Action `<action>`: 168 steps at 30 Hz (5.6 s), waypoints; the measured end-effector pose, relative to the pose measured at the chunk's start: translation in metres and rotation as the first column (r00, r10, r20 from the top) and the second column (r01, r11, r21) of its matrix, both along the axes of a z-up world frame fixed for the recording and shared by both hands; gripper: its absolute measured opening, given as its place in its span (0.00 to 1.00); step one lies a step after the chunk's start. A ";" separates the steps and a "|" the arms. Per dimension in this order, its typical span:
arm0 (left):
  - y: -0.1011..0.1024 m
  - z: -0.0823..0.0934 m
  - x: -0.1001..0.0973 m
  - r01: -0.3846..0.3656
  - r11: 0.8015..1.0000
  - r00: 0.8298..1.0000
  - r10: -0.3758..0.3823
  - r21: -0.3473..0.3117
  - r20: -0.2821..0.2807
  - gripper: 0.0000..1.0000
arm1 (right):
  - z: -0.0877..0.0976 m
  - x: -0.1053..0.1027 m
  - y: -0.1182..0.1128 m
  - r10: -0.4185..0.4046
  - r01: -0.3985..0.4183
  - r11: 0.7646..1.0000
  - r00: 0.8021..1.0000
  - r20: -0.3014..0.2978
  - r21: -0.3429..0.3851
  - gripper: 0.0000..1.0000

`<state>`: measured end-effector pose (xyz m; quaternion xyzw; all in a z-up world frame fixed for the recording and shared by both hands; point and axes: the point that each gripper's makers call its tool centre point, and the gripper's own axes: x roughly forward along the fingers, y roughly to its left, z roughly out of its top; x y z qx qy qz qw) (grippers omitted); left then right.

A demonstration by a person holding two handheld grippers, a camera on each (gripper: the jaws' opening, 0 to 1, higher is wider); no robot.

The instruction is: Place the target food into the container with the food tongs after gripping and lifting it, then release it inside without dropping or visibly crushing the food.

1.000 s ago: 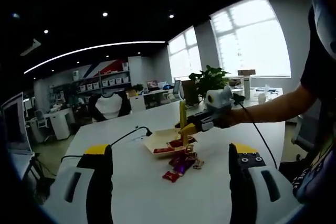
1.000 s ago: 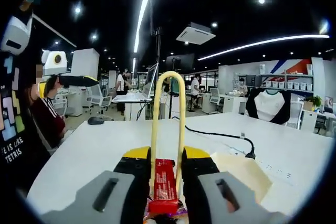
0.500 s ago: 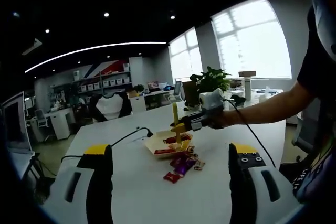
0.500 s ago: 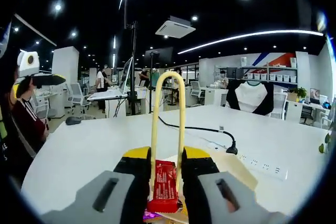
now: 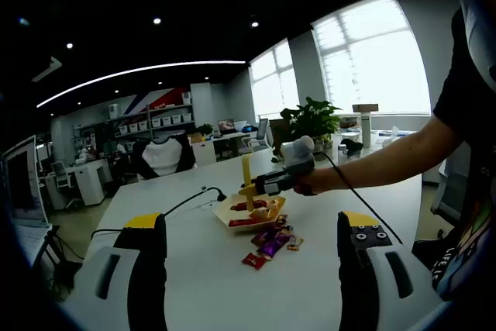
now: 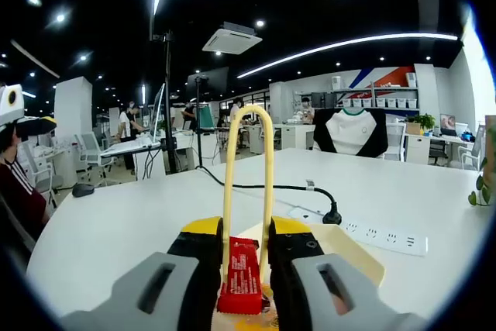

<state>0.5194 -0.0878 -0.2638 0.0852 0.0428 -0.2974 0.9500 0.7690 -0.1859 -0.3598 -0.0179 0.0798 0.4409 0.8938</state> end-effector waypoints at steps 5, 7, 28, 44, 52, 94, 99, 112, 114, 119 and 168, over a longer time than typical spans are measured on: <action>0.002 0.001 0.001 -0.004 1.000 1.000 0.004 0.000 0.001 0.97 | -0.003 0.002 -0.002 -0.007 0.007 1.000 1.000 0.002 0.000 0.20; 0.002 0.000 0.002 -0.006 1.000 1.000 0.006 -0.001 0.000 0.97 | -0.001 0.002 -0.002 -0.008 0.009 1.000 0.999 0.032 -0.014 0.21; 0.002 -0.003 0.004 0.006 1.000 1.000 -0.006 0.010 -0.006 0.97 | 0.022 -0.038 0.007 0.093 -0.093 0.996 0.992 0.084 -0.001 0.22; -0.002 -0.005 0.004 0.024 1.000 1.000 -0.024 0.019 -0.005 0.97 | 0.022 -0.068 0.002 0.147 -0.152 0.988 0.984 0.102 0.042 0.23; 0.000 -0.002 0.005 0.025 1.000 1.000 -0.025 0.016 -0.001 0.97 | 0.025 -0.092 0.012 0.236 -0.245 0.968 0.963 0.129 0.058 0.23; 0.003 -0.002 0.003 0.030 1.000 1.000 -0.030 0.007 -0.004 0.97 | -0.040 -0.132 0.026 0.429 -0.426 0.902 0.902 0.045 -0.072 0.24; 0.001 -0.003 0.003 0.033 0.999 0.999 -0.033 0.011 -0.007 0.97 | -0.044 -0.133 0.029 0.439 -0.435 0.897 0.898 0.040 -0.077 0.24; 0.000 -0.007 0.002 0.031 0.999 0.999 -0.030 0.013 -0.020 0.96 | -0.051 -0.132 0.031 0.415 -0.411 0.906 0.909 0.026 -0.097 0.19; -0.002 -0.006 0.001 0.032 0.999 0.999 -0.032 0.011 -0.019 0.96 | -0.051 -0.134 0.032 0.418 -0.415 0.905 0.908 0.019 -0.099 0.18; -0.002 -0.006 -0.001 0.030 0.999 0.999 -0.029 0.012 -0.020 0.95 | -0.051 -0.136 0.033 0.419 -0.413 0.903 0.908 0.028 -0.114 0.16; -0.006 -0.002 -0.006 0.034 0.999 0.999 -0.034 0.009 -0.012 0.95 | 0.007 -0.107 0.006 0.298 -0.301 0.954 0.951 0.086 0.012 0.17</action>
